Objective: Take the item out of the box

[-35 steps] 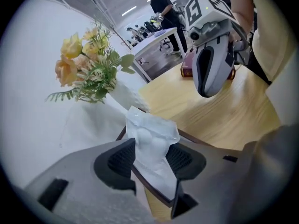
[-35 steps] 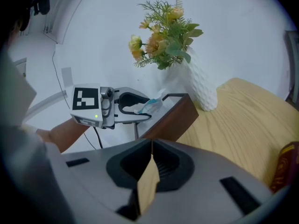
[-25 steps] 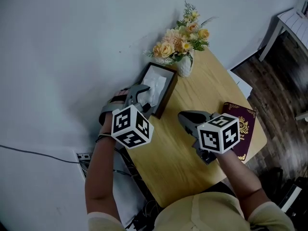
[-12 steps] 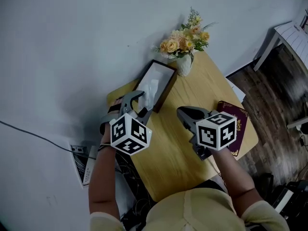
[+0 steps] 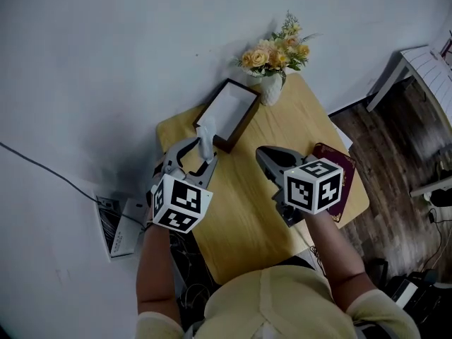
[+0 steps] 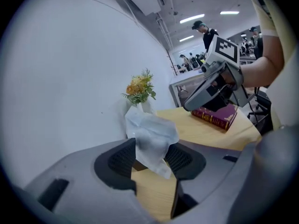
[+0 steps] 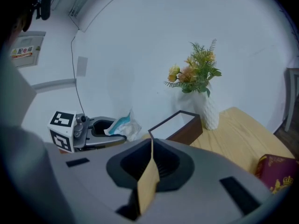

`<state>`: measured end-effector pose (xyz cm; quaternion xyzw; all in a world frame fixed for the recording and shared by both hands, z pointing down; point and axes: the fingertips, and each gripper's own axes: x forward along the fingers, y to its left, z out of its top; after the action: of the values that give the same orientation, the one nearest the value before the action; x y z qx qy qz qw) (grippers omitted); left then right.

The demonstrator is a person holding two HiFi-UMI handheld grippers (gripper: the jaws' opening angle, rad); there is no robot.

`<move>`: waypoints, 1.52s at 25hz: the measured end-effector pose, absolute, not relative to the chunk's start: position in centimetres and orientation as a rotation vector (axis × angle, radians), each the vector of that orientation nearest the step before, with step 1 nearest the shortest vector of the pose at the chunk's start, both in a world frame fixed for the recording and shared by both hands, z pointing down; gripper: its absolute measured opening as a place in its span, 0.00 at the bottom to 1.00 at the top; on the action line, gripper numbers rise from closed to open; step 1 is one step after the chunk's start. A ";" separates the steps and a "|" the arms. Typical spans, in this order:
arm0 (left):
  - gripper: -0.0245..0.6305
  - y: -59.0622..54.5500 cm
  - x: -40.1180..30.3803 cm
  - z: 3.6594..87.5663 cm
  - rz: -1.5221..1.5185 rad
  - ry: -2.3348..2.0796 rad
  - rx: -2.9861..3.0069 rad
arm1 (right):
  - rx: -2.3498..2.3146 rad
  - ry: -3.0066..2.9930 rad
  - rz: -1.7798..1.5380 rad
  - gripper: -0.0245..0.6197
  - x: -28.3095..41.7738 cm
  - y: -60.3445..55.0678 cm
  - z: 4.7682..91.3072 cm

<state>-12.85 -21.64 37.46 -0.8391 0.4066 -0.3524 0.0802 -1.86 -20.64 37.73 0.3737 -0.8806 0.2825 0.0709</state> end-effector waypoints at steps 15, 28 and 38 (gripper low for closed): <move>0.36 -16.6 -14.1 36.9 -0.714 1.496 -2.685 | 1.080 -2.692 0.823 0.09 -2.9 -18.5 38.0; 0.35 -13.9 -14.0 37.9 -0.550 1.560 -2.800 | 1.077 -2.695 0.806 0.09 -3.9 -17.0 39.2; 0.35 -12.7 -14.7 40.0 -0.519 1.656 -2.850 | 1.082 -2.665 0.827 0.09 -3.9 -16.5 40.6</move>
<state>-14.73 -12.73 39.98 -0.8501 0.4940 -0.1547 -0.0973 -3.91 -16.50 40.59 0.3605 -0.8880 0.2756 0.0742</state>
